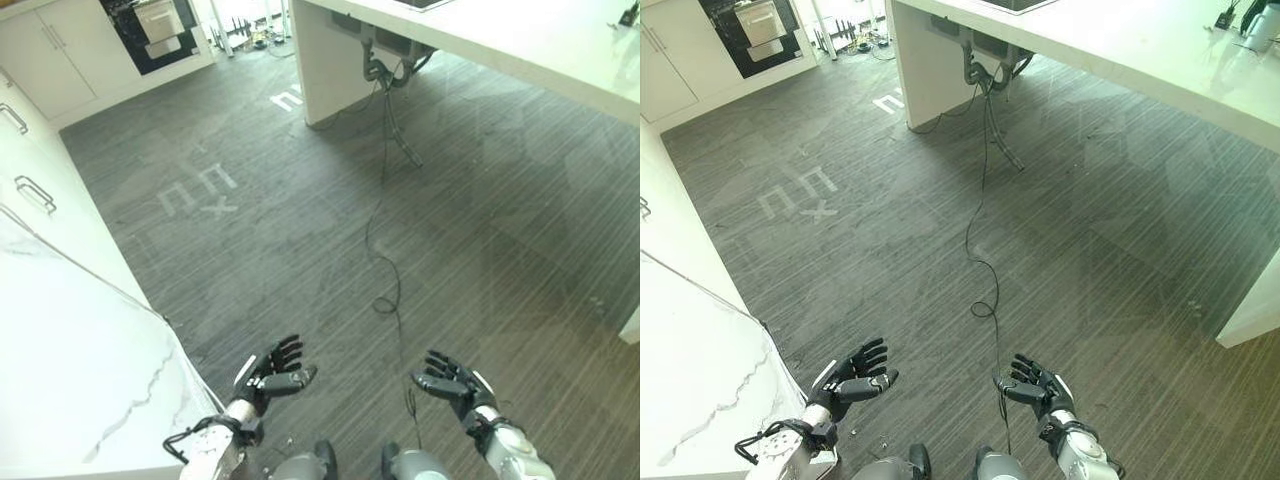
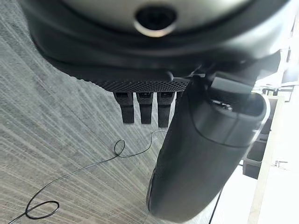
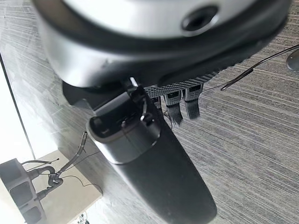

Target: Place the dishes in the dishwasher.

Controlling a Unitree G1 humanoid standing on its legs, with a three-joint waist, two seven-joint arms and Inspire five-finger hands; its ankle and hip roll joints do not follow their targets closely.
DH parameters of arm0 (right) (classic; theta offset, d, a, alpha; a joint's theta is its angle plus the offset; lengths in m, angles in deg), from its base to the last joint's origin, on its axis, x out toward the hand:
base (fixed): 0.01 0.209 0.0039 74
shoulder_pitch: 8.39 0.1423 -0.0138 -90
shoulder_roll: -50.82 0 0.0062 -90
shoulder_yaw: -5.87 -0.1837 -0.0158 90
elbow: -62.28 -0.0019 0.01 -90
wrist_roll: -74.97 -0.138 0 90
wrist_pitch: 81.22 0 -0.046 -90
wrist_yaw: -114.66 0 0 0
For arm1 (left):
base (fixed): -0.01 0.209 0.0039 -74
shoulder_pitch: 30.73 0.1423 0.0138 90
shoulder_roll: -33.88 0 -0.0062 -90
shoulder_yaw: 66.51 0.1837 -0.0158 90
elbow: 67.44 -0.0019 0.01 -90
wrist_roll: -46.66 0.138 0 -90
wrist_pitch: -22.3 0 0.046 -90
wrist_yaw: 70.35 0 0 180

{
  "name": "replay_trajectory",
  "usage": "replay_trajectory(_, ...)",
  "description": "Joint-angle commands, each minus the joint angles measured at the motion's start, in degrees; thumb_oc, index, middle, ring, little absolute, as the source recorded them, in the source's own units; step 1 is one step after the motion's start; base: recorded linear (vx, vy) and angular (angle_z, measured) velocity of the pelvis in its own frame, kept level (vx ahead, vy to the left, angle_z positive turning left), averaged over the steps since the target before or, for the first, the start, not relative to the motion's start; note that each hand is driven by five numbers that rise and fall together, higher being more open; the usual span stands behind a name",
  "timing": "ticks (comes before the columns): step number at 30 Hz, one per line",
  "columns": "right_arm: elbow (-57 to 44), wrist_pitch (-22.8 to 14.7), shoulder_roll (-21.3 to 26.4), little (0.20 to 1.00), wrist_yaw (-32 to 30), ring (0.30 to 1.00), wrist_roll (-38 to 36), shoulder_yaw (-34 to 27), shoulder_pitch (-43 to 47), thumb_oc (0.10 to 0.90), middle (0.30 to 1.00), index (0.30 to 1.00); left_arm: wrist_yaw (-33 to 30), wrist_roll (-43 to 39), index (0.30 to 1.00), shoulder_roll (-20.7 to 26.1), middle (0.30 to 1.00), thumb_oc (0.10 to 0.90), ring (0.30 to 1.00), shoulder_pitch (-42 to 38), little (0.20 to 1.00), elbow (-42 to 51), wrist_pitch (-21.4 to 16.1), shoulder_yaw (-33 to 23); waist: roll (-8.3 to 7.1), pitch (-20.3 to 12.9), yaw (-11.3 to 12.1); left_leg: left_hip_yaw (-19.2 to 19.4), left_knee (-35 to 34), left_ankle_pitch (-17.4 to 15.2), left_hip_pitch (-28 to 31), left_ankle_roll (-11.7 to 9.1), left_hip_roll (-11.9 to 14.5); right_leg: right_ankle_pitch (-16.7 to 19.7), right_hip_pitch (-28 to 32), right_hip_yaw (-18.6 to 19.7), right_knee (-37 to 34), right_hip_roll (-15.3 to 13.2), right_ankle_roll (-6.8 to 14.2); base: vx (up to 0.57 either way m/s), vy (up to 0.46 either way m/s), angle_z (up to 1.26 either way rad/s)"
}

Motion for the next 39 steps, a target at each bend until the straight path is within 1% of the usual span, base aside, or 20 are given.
replay_trajectory(1,-5.7,-3.0,0.8,0.900,0.3,0.900,0.7,-1.2,0.5,0.800,0.900,0.900,3.3,-3.2,0.900,1.4,0.900,0.800,0.900,-1.5,0.900,5.8,-2.5,-0.8,-0.93,-2.6,1.1,-0.9,4.5,-8.1,0.2,-1.0,0.4,-1.3,-0.4,-2.7,1.0,-5.0,6.1,0.04,0.016,0.00)
replay_trajectory(9,-6.2,-3.1,0.0,0.900,-1.2,0.900,1.3,-1.1,-0.9,0.800,0.900,0.900,-3.0,-1.3,0.900,-0.4,0.900,0.800,0.900,-1.1,0.900,3.3,2.7,-1.5,-1.65,-2.7,1.1,0.1,4.5,-8.5,0.6,-0.5,0.2,-1.2,-0.2,-2.9,1.0,-5.4,6.5,0.03,0.037,0.00)
replay_trajectory(14,-5.7,-4.1,-0.1,0.900,-3.1,0.900,0.8,-0.7,-0.9,0.800,0.900,0.900,-4.6,1.6,0.900,-0.9,0.900,0.800,0.900,-1.2,0.900,0.1,2.4,-0.4,-1.87,-2.1,1.1,0.0,4.5,-8.9,1.1,0.8,-0.6,-0.5,0.7,-3.1,1.0,-5.6,6.6,0.03,0.102,0.00)
replay_trajectory(17,-5.3,-4.2,-0.2,0.900,-3.1,0.900,1.8,-0.8,-0.6,0.800,0.900,0.900,-5.1,3.3,0.900,-0.7,0.900,0.800,0.900,-1.2,0.900,-1.0,1.5,0.0,-1.20,-1.7,0.6,-1.0,4.5,-9.2,1.3,1.9,-1.1,-0.2,2.2,-2.7,1.0,-4.5,6.2,0.05,0.138,-0.01)
replay_trajectory(19,-5.9,-4.5,-0.5,0.900,-2.8,0.900,2.0,-0.5,-0.8,0.800,0.900,0.900,-5.4,4.5,0.900,-0.2,0.900,0.800,0.900,-1.7,0.900,-0.7,1.9,0.3,-0.14,-0.8,-0.2,-2.4,4.5,-9.4,1.4,3.2,-1.6,2.7,3.4,-2.9,1.0,-2.6,6.1,0.07,0.177,0.02)
replay_trajectory(20,-6.5,-4.8,-0.3,0.900,-2.8,0.900,2.4,-0.2,-0.6,0.800,0.900,0.900,-5.5,4.3,0.900,0.2,0.900,0.800,0.900,-2.1,0.900,-0.5,2.1,0.5,0.85,0.3,-0.7,-3.3,4.5,-9.1,1.3,4.0,-1.9,5.2,0.8,-3.1,7.9,-2.0,6.6,0.01,0.223,0.25)
replay_trajectory(22,-7.0,-5.1,0.3,0.900,-2.6,0.900,2.6,0.4,-0.2,0.800,0.900,0.900,-5.8,3.4,0.900,0.3,0.900,0.800,0.900,-3.4,0.900,-0.9,2.5,1.1,1.95,2.2,-1.2,-4.1,4.5,-8.9,1.3,4.8,-2.7,7.6,-5.8,-3.4,20.9,-3.5,6.7,0.00,0.251,0.15)
replay_trajectory(23,-6.8,-5.3,0.6,0.900,-2.1,0.900,3.0,0.7,-0.1,0.800,0.900,0.900,-6.0,2.8,0.900,0.1,0.900,0.800,0.900,-3.9,0.900,-1.4,2.6,1.4,2.48,3.1,-1.5,-4.4,4.5,-8.9,1.7,5.0,-3.1,8.9,-8.6,-4.1,25.4,-4.4,6.5,0.06,0.206,-0.23)
replay_trajectory(24,-6.8,-5.4,0.7,0.900,-1.8,0.900,3.3,0.8,-0.1,0.800,0.900,0.900,-5.9,2.7,0.900,-0.2,0.900,0.800,0.900,-4.0,0.900,-1.9,2.3,1.4,2.59,3.5,-1.5,-4.4,4.5,-8.9,2.0,5.0,-3.4,9.6,-9.8,-4.3,26.9,-4.9,6.4,0.22,0.114,-0.20)
replay_trajectory(25,-6.0,-6.4,0.7,0.900,-1.1,0.900,4.4,0.9,-0.2,0.800,0.900,0.900,-5.2,2.5,0.900,-0.8,0.900,0.800,0.900,-3.7,0.900,-2.5,1.5,1.4,2.32,3.9,-2.2,-4.9,4.5,-9.7,3.2,4.7,-4.1,11.2,-11.7,-5.4,23.2,-4.3,7.0,0.27,-0.004,-0.16)
replay_trajectory(27,-6.3,-6.4,0.9,0.900,-0.7,0.900,5.0,0.4,-0.8,0.800,0.900,0.900,-4.4,3.0,0.900,-0.8,0.900,0.800,0.900,-3.2,0.900,-1.7,1.7,0.9,1.45,4.1,-3.2,-5.9,4.5,-10.7,4.4,4.4,-5.0,12.1,-11.5,-4.4,15.9,-2.6,7.5,0.41,-0.163,-0.21)
replay_trajectory(28,-6.7,-6.1,1.4,0.900,0.1,0.900,4.4,-0.4,-1.4,0.800,0.900,0.900,-4.6,3.8,0.900,-0.6,0.900,0.800,0.900,-3.2,0.900,-0.8,2.3,0.7,0.23,4.5,-4.2,-7.1,4.5,-12.1,5.9,4.1,-5.9,14.6,-11.6,-2.8,6.8,-2.3,8.2,0.58,-0.273,-0.06)
replay_trajectory(30,-6.1,-6.0,1.9,0.900,1.4,0.900,3.8,-0.9,-1.4,0.800,0.900,0.900,-5.3,3.7,0.900,-0.6,0.900,0.800,0.900,-3.6,0.900,-1.4,2.1,0.7,-0.19,4.7,-4.7,-8.0,4.5,-14.5,8.1,4.0,-6.1,17.8,-14.4,-1.9,2.9,-3.6,10.1,0.49,-0.260,0.46)
replay_trajectory(31,-5.9,-6.1,2.1,0.900,1.7,0.900,3.7,-1.0,-1.4,0.800,0.900,0.900,-5.3,3.9,0.900,-0.8,0.900,0.800,0.900,-3.7,0.900,-1.7,1.8,0.7,-0.56,4.8,-4.7,-7.7,4.5,-14.2,8.4,4.1,-6.2,18.8,-15.3,-2.1,2.8,-4.1,9.7,0.37,-0.267,0.61)
replay_trajectory(33,-5.6,-6.3,2.4,0.900,1.8,0.900,3.5,-1.0,-1.6,0.800,0.900,0.900,-5.4,4.6,0.900,-1.1,0.900,0.800,0.900,-3.6,0.900,-1.9,1.4,0.4,-0.98,4.5,-4.6,-8.3,4.5,-14.3,9.8,4.0,-6.3,17.0,-14.9,-1.7,3.2,-3.9,8.9,0.39,-0.276,0.16)
replay_trajectory(35,-6.2,-6.0,3.0,0.900,1.3,0.900,2.9,-0.7,-1.8,0.800,0.900,0.900,-5.1,4.1,0.900,-2.0,0.900,0.800,0.900,-2.3,0.900,-2.0,-0.1,-0.3,-1.15,3.0,-4.1,-9.3,4.5,-14.7,14.2,2.7,-6.1,11.3,-12.3,-2.3,4.0,-2.8,6.2,0.48,-0.274,0.02)
replay_trajectory(36,-6.3,-6.0,3.2,0.900,1.1,0.900,3.4,-0.5,-1.8,0.800,0.900,0.900,-5.3,3.7,0.900,-2.2,0.900,0.800,0.900,-1.8,0.900,-1.8,-0.5,-0.6,-1.00,2.4,-4.2,-9.3,4.5,-14.2,16.1,1.9,-5.6,9.3,-11.6,-2.5,4.3,-2.4,5.3,0.43,-0.194,0.03)
replay_trajectory(37,-6.6,-5.9,3.5,0.900,0.7,0.900,4.4,-0.1,-1.8,0.800,0.900,0.900,-5.5,3.2,0.900,-2.2,0.900,0.800,0.900,-1.2,0.900,-1.4,-0.4,-0.8,-1.01,1.7,-4.1,-8.7,4.5,-10.0,18.6,0.1,-4.7,7.4,-10.1,-2.3,4.0,-1.8,4.2,0.43,-0.223,-0.11)
replay_trajectory(38,-7.2,-5.5,3.9,0.900,0.1,0.900,4.8,0.2,-1.8,0.800,0.900,0.900,-5.4,3.0,0.900,-2.2,0.900,0.800,0.900,-0.8,0.900,-0.9,0.0,-1.1,-1.29,1.3,-3.8,-7.8,11.4,-4.0,17.3,-2.1,-3.4,6.1,-7.8,-2.1,2.5,-1.3,2.8,0.43,-0.262,-0.20)
replay_trajectory(39,-7.0,-5.9,4.3,0.900,0.1,0.900,4.6,0.4,-1.8,0.800,0.900,0.900,-4.7,3.0,0.900,-2.3,0.900,0.800,0.900,-0.4,0.900,-0.6,-0.4,-1.3,-1.86,1.2,-3.3,-7.2,21.0,-0.4,13.2,-3.4,-2.3,5.2,-5.7,-1.9,1.3,-1.2,1.6,0.52,-0.387,-0.02)
